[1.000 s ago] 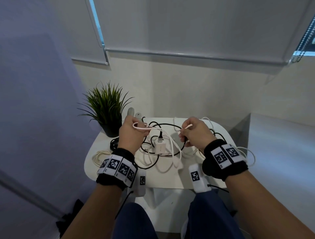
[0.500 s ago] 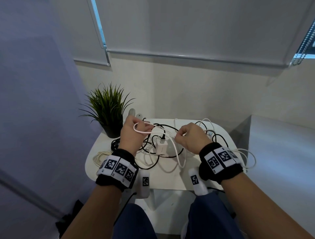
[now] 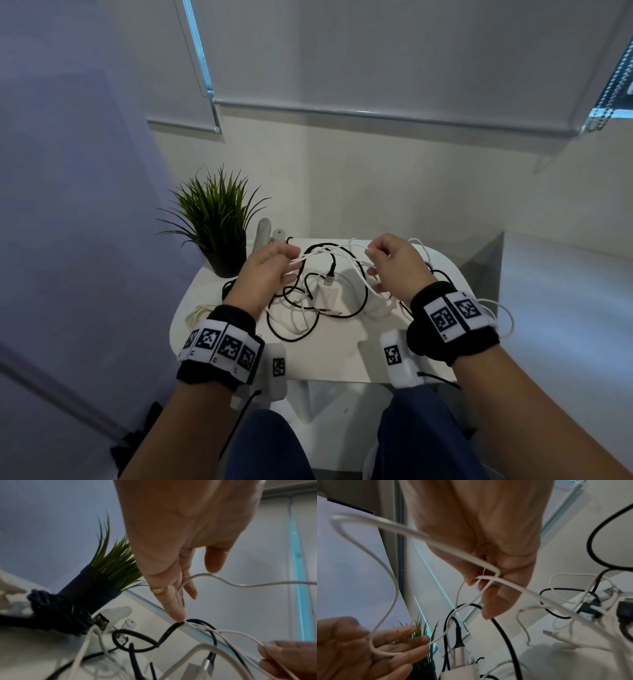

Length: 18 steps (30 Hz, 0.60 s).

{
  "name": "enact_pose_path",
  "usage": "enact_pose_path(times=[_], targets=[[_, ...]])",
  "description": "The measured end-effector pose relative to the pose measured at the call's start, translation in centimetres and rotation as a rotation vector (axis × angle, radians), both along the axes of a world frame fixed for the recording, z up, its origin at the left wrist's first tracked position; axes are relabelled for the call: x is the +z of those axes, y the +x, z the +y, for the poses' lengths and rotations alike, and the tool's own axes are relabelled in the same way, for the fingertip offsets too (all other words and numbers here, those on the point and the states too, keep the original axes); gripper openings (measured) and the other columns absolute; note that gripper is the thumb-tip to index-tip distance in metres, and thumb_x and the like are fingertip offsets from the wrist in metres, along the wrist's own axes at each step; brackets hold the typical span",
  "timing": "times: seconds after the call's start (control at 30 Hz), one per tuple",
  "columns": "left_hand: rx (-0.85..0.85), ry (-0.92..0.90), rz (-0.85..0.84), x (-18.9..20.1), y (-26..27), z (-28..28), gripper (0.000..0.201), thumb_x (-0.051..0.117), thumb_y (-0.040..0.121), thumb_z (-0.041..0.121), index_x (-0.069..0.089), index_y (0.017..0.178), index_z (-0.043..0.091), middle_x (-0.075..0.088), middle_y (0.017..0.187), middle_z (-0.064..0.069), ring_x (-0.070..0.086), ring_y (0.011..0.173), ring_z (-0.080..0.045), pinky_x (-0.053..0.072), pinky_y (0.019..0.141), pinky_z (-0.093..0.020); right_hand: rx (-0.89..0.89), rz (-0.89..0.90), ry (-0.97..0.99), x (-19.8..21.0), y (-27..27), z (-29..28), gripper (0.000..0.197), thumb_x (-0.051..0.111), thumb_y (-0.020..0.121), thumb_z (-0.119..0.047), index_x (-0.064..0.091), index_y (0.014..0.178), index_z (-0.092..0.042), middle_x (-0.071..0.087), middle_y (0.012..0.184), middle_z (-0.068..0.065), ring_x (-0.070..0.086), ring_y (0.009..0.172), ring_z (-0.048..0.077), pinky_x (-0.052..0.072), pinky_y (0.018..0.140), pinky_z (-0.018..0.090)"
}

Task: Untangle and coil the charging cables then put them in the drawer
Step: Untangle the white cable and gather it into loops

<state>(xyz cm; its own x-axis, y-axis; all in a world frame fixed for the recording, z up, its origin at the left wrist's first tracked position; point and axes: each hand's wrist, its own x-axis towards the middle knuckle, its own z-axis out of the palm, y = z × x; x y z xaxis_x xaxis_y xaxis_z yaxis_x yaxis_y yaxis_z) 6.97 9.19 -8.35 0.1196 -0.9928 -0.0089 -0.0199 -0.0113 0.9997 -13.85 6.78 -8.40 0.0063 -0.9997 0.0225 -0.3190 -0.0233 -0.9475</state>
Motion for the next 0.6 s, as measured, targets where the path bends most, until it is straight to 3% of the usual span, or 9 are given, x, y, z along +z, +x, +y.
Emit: enact_pose_path(times=[0.07,0.1,0.13,0.2,0.27,0.37,0.47,0.6], targets=[[0.044,0.067,0.104,0.5,-0.5,0.2,0.018,0.048,0.092,0.012,0.065,0.093,0.006,0.066,0.107,-0.015,0.069,0.089,-0.019,0.054,0.077,-0.028,-0.018,-0.043,-0.02,0.2,0.2,0.1,0.018,0.045,0.098,-0.014,0.05,0.081,-0.018,0.057,0.072,0.006,0.057,0.068,0.018,0.051,0.052,0.03],[0.068,0.079,0.078,0.6,-0.7,0.3,0.019,0.05,0.094,0.019,0.063,0.094,0.006,0.067,0.1,-0.014,0.069,0.083,-0.019,0.053,0.073,-0.028,-0.027,-0.065,-0.023,0.4,0.3,0.2,0.017,0.043,0.098,-0.013,0.049,0.083,-0.017,0.058,0.068,0.007,0.057,0.065,0.018,0.051,0.052,0.031],[0.077,0.07,-0.036,0.6,-0.9,0.4,0.019,0.052,0.095,0.024,0.062,0.097,0.008,0.067,0.096,-0.011,0.068,0.08,-0.019,0.053,0.071,-0.028,-0.033,-0.098,-0.021,0.5,0.4,0.3,0.017,0.041,0.099,-0.013,0.048,0.084,-0.015,0.058,0.065,0.007,0.058,0.062,0.019,0.051,0.052,0.031],[0.054,0.001,-0.49,0.2,-1.1,0.4,0.018,0.061,0.09,0.025,0.061,0.104,0.015,0.065,0.097,-0.003,0.065,0.085,-0.016,0.051,0.073,-0.026,-0.027,-0.2,-0.001,0.9,0.7,0.6,0.018,0.038,0.101,-0.012,0.046,0.085,-0.014,0.058,0.064,0.008,0.061,0.056,0.02,0.056,0.058,0.034],[0.049,-0.15,-0.86,-0.2,-1.4,0.3,0.031,0.071,0.081,0.02,0.061,0.11,0.02,0.062,0.105,0.002,0.059,0.096,-0.015,0.048,0.084,-0.028,0.003,-0.291,0.021,1.3,0.8,0.9,0.018,0.036,0.102,-0.012,0.044,0.086,-0.013,0.057,0.066,0.009,0.063,0.056,0.024,0.058,0.065,0.035],[0.017,-0.367,-0.87,0.2,-2.3,0.0,0.036,0.072,0.08,0.018,0.063,0.115,0.023,0.054,0.106,0.001,0.051,0.097,-0.014,0.041,0.091,-0.026,0.056,-0.32,0.021,1.8,0.9,1.2,0.017,0.035,0.102,-0.011,0.044,0.088,-0.011,0.056,0.067,0.01,0.065,0.055,0.025,0.056,0.056,0.025],[-0.047,-0.333,-0.884,0.2,-2.9,-0.5,0.026,0.068,0.085,0.022,0.069,0.111,0.021,0.05,0.101,0.002,0.048,0.081,-0.01,0.044,0.084,-0.026,0.083,-0.356,0.016,1.8,0.8,1.4,0.016,0.036,0.102,-0.011,0.045,0.088,-0.011,0.054,0.066,0.009,0.065,0.051,0.022,0.052,0.051,0.022],[-0.078,-0.318,-0.879,0.0,-2.8,-0.5,0.013,0.065,0.087,0.021,0.074,0.092,0.013,0.055,0.088,-0.004,0.049,0.076,-0.014,0.042,0.077,-0.027,0.086,-0.41,0.026,1.8,0.8,1.2,0.016,0.038,0.101,-0.01,0.046,0.087,-0.01,0.054,0.065,0.008,0.066,0.052,0.023,0.054,0.053,0.025]])
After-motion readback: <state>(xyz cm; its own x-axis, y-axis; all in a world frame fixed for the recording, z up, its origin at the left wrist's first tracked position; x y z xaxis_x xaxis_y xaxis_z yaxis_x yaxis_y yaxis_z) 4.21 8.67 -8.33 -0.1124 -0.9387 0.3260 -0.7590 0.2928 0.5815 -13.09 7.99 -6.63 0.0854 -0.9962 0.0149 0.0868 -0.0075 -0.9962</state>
